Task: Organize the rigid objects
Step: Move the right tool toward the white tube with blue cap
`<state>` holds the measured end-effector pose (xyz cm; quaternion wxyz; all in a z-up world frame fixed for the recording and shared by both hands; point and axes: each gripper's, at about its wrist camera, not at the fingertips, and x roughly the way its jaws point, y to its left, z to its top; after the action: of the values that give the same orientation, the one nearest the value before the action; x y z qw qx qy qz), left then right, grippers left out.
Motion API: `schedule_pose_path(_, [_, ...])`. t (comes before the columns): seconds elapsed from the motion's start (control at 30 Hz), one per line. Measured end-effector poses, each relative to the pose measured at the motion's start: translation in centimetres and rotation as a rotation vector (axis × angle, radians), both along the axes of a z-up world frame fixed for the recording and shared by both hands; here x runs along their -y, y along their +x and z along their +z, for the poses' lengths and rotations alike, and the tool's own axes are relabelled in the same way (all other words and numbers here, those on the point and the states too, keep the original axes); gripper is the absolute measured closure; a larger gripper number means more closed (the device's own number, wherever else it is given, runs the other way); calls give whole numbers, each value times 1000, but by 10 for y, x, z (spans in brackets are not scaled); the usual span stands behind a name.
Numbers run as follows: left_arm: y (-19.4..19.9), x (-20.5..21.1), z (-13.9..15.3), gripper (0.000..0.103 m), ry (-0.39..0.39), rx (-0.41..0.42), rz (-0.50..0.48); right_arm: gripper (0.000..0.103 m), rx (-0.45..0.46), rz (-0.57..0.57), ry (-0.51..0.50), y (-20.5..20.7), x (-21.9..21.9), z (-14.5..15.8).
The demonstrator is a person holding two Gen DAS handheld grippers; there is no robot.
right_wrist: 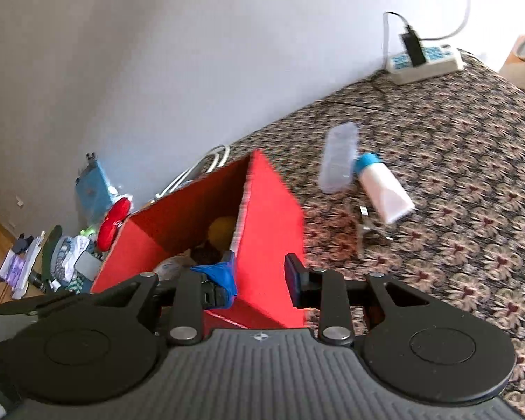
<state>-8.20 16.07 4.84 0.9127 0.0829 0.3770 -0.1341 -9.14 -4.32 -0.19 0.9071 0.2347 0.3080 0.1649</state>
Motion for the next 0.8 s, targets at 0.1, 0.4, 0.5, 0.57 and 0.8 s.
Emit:
schedule_pose_path(0.1, [-2, 20, 0, 43, -6, 12, -58, 90, -21, -27, -2, -1, 16, -7])
schedule_pose_path(0.4, [5, 83, -21, 43, 4, -22, -168, 90, -92, -86, -9, 4, 68, -32])
schedule_pose_path(0.5, [15, 101, -31, 43, 7, -23, -166, 90, -117, -92, 0, 9, 84, -39])
schedule_pose_path(0.57, [26, 111, -37, 43, 1, -30, -160, 90, -131, -92, 7, 15, 95, -44])
schedule_pose_path(0.8, [64, 135, -60, 43, -37, -36, -115, 90, -173, -46, 1, 54, 122, -56])
